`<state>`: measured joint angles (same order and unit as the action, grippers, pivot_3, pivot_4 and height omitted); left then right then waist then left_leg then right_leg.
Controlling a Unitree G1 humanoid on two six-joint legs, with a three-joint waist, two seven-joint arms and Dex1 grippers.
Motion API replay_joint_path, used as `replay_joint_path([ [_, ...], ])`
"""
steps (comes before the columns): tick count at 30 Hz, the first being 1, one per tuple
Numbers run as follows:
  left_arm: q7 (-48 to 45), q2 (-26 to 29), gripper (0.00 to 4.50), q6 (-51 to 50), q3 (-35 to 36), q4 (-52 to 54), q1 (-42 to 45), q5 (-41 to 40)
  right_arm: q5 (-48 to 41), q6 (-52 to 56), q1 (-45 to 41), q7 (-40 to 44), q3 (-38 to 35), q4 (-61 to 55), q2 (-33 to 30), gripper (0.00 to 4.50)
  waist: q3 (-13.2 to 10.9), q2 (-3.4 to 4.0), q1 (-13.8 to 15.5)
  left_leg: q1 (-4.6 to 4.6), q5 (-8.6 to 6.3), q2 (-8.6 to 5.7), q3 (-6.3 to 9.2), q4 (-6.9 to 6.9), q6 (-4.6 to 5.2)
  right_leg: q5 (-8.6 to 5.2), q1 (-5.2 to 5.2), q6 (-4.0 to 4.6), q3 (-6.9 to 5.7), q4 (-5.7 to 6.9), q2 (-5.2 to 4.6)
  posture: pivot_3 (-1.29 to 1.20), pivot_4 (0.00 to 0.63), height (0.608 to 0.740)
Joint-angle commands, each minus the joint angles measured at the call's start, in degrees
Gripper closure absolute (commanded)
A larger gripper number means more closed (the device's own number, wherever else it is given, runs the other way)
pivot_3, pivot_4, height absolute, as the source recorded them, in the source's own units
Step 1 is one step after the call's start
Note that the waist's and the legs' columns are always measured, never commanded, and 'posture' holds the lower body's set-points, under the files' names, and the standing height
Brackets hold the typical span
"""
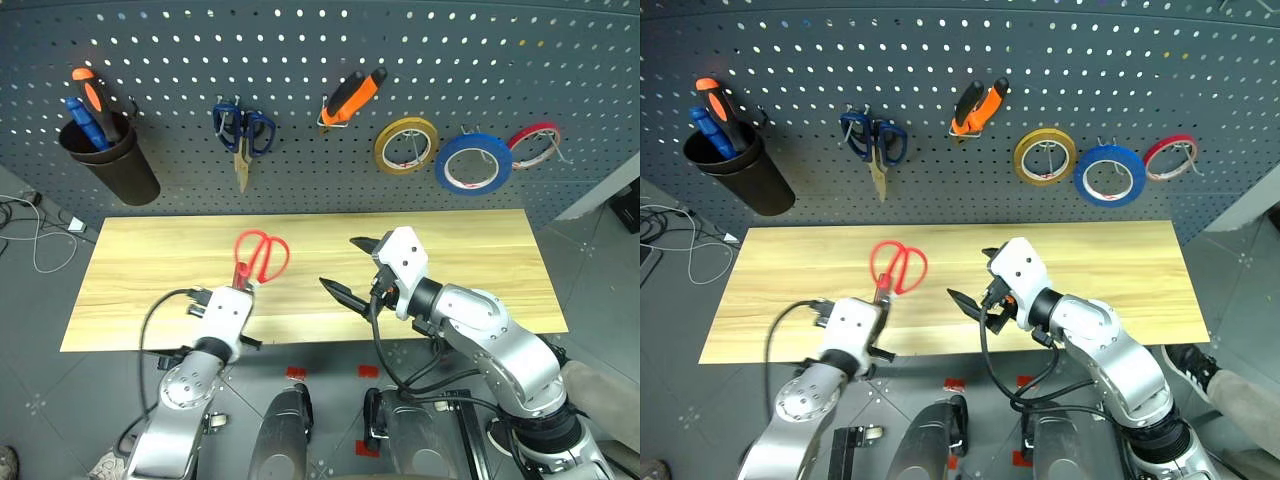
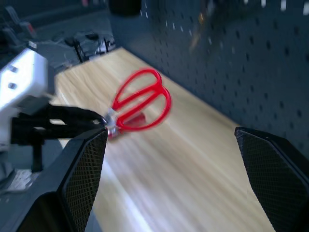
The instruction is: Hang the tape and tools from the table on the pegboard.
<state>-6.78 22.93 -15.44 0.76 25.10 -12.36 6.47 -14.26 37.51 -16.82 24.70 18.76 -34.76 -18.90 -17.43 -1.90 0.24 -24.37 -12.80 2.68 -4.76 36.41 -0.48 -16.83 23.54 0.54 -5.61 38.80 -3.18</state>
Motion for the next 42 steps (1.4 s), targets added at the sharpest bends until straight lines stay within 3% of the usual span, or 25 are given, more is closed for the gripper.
replay_joint_path([
  [1, 0.38, 2.69, 4.22, 9.77, 1.21, 5.16, -1.56, 4.82, 1.43, -5.06, 1.47, 0.22, 0.61, -3.00, 0.14, 0.00, 0.03, -0.05, 0.37, 0.00, -0.01, -0.01, 0.00, 0.00, 0.02, 0.00, 0.00, -0.01, 0.00, 0.00, 0.00, 0.02, 0.256, 0.740],
  [6, 0.83, 3.41, 4.22, 14.18, 4.21, 6.41, 0.14, 7.20, 0.97, -7.57, 2.65, 0.88, -0.38, -2.03, 0.72, 0.00, 0.13, -0.17, 1.06, -0.01, -0.01, -0.01, 0.00, 0.03, 0.03, 0.00, 0.00, -0.05, 0.00, 0.01, -0.01, 0.05, 0.243, 0.740],
  [17, -0.75, 3.76, 4.22, 12.74, 8.60, -2.55, 17.63, 5.15, 1.38, -10.41, -2.93, 0.61, -3.99, 4.26, 3.62, 0.00, 0.22, -0.28, 1.07, -0.01, 0.11, 0.01, 0.05, 0.23, -0.18, 0.06, -0.04, 0.05, -0.11, 0.16, 0.03, 0.03, 0.246, 0.740],
  [32, -2.77, 3.92, 4.22, 17.79, 2.33, -22.19, 33.94, 6.66, 1.63, -8.56, -4.55, -1.18, -4.25, 3.07, 6.30, 0.00, 0.23, -0.29, 1.06, -0.02, 0.11, 0.00, 0.12, 0.48, -0.16, 0.08, -0.17, 0.07, -0.17, 0.22, 0.01, -0.01, 0.258, 0.740],
  [37, -2.66, 4.30, 4.22, 19.67, 2.23, -22.42, 34.05, 6.94, 1.62, -8.24, -4.25, -1.70, -4.46, 2.51, 6.32, 0.00, 0.23, -0.29, 0.82, -0.02, 0.11, 0.01, 0.13, 0.50, -0.17, 0.08, -0.17, 0.08, -0.18, 0.23, 0.01, -0.02, 0.258, 0.740],
  [42, -2.96, 3.31, 4.22, 17.87, 2.79, -16.13, 28.54, 6.61, 1.52, -8.04, -3.56, -1.96, -4.60, 1.90, 6.07, 0.00, 0.23, -0.29, 0.49, -0.02, 0.11, 0.00, 0.12, 0.52, -0.17, 0.09, -0.18, 0.09, -0.16, 0.23, 0.00, -0.02, 0.258, 0.740],
])
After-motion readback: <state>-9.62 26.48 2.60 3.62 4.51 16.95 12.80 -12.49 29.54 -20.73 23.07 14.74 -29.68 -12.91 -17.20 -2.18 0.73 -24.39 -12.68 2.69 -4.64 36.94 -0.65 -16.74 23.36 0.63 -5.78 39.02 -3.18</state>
